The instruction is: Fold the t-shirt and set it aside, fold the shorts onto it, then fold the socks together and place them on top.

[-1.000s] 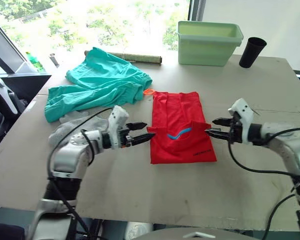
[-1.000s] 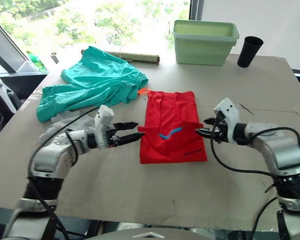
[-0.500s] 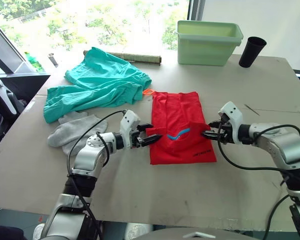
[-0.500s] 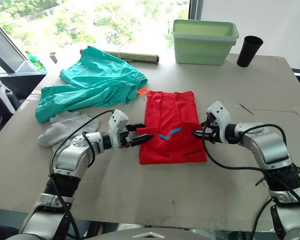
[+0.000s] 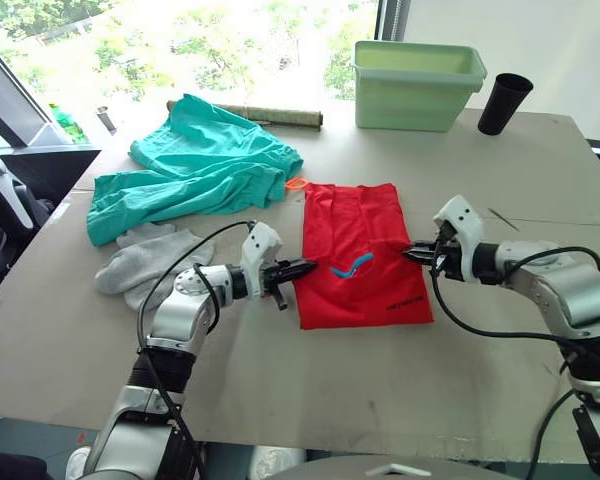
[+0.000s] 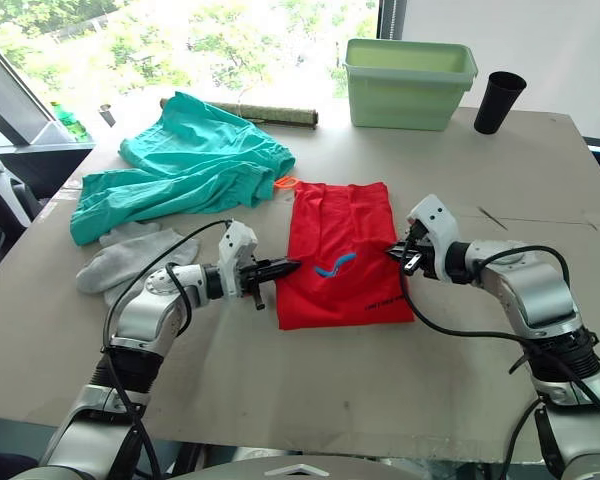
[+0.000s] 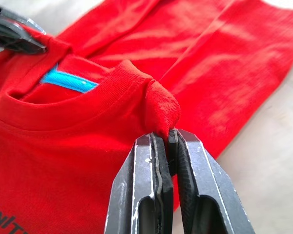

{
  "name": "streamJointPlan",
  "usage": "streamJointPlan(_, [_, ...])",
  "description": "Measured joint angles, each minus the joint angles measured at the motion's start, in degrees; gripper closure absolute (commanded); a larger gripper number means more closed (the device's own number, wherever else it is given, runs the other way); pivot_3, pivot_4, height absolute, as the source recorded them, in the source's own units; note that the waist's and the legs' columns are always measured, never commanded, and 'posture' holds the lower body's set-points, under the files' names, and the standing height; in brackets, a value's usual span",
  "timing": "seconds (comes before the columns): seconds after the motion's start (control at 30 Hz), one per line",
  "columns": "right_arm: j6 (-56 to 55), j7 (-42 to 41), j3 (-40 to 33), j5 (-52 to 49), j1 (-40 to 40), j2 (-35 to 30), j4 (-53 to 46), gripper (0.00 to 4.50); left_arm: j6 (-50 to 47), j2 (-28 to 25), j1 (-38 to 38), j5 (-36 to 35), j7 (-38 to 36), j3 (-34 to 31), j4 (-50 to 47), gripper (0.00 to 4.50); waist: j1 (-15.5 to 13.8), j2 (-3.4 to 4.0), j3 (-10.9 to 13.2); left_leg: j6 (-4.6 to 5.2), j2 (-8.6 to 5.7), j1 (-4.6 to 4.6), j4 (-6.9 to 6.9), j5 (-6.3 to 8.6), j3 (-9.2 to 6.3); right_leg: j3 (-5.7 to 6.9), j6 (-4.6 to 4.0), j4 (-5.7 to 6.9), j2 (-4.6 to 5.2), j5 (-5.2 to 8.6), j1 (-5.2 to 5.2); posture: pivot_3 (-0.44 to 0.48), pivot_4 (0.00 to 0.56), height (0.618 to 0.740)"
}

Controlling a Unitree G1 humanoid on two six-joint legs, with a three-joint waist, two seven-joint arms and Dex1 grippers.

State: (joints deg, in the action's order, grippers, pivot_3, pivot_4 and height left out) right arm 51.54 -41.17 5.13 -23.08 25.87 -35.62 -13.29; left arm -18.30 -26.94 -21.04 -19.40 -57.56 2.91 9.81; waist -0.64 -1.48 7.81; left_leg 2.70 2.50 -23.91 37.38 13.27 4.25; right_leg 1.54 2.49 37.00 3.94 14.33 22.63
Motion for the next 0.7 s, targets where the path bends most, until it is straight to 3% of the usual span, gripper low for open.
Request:
streamJointPlan(0.23, [1.3,3.2,-1.4,-0.1,6.4,2.8,1.8,4.50,5.7,0.8,-11.8,1.6,2.4,-2.1,10.3,4.48,0.0,-0.01,0.0,0.01,-0.19,-0.02,0.04,-0.01,0.00,0.01,0.01,0.00,-0.05,-0.01,0.00,0.000,0.150,0.740])
streamJointPlan(0.37, [-3.9,4.2,-1.3,3.2,14.7,4.8,13.9,4.50,14.2,0.9,-22.9,4.7,3.8,-2.7,24.5,4.48,0.0,-0.01,0.0,0.01,-0.23,-0.04,0.02,-0.01,0.00,0.01,0.04,-0.05,-0.11,-0.02,0.00,0.000,0.150,0.740])
streamJointPlan(0.7, [-21.2,5.8,-0.9,11.7,31.2,11.8,47.4,4.50,28.7,4.6,-39.3,13.4,10.1,-2.2,51.6,4.48,0.2,-0.02,0.0,-0.02,-0.23,-0.66,0.03,-0.03,0.13,0.18,0.12,-0.17,-0.19,-0.05,0.43,0.000,0.150,0.740])
